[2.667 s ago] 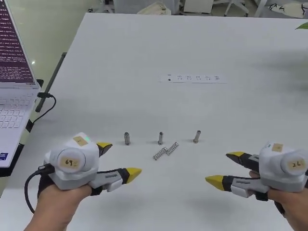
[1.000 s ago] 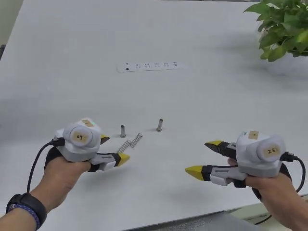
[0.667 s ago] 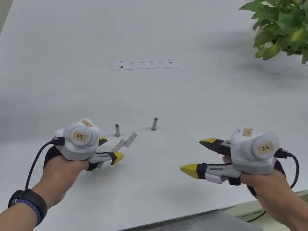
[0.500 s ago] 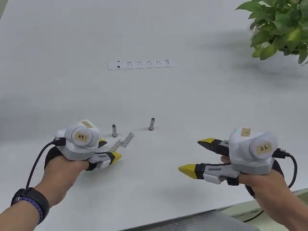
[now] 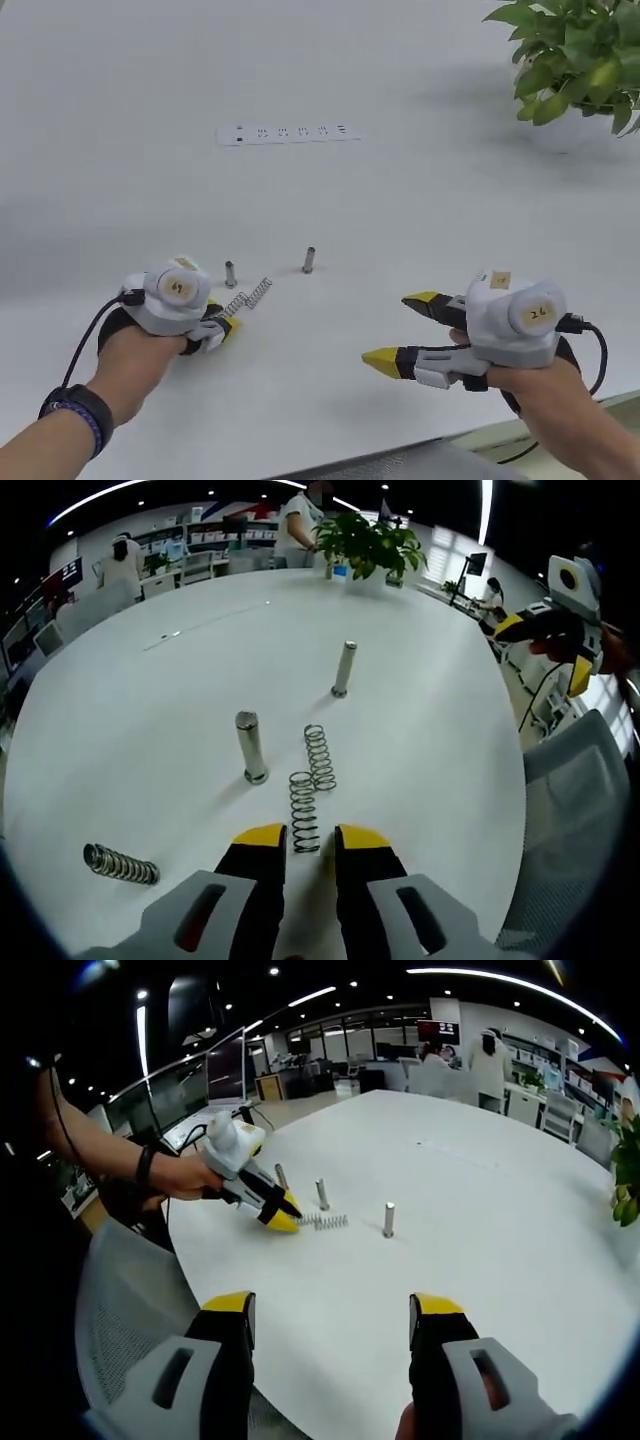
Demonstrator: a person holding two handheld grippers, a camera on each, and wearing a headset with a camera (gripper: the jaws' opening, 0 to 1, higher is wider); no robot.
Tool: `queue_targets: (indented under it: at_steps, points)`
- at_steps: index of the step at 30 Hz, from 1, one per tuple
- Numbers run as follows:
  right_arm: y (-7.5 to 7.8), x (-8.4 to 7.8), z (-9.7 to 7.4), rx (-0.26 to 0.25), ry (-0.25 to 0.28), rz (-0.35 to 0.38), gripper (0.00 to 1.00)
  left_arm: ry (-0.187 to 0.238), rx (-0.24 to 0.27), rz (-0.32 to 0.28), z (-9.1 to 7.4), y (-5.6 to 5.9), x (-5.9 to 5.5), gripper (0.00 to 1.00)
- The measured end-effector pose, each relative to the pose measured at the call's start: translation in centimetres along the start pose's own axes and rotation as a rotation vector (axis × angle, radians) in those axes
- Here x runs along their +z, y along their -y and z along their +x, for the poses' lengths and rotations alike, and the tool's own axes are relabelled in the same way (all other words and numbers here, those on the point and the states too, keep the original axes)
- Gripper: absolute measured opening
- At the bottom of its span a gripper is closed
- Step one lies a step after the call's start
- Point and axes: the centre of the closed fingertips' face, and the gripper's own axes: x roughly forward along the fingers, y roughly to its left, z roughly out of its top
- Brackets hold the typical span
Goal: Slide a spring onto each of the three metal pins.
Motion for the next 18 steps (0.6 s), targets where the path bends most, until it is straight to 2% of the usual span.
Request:
queue_targets:
  at_steps: [6, 10, 18]
  points:
    - [0.05, 0.25, -0.09, -0.001, 0.005, -0.003, 0.61, 0.003, 0.025, 0.002, -0.18, -0.25, 0.34, 0.03]
    - [0.13, 0.28, -0.20, -0.004, 0.007, -0.002, 0.61, -0.004, 0.029, 0.007, -0.21, -0.36, 0.32, 0.03]
    - [0.13, 0.25, -0.18, -0.007, 0.009, 0.002, 0.61, -0.028, 0.022, -0.028, -0.46, -0.63, -0.08, 0.03]
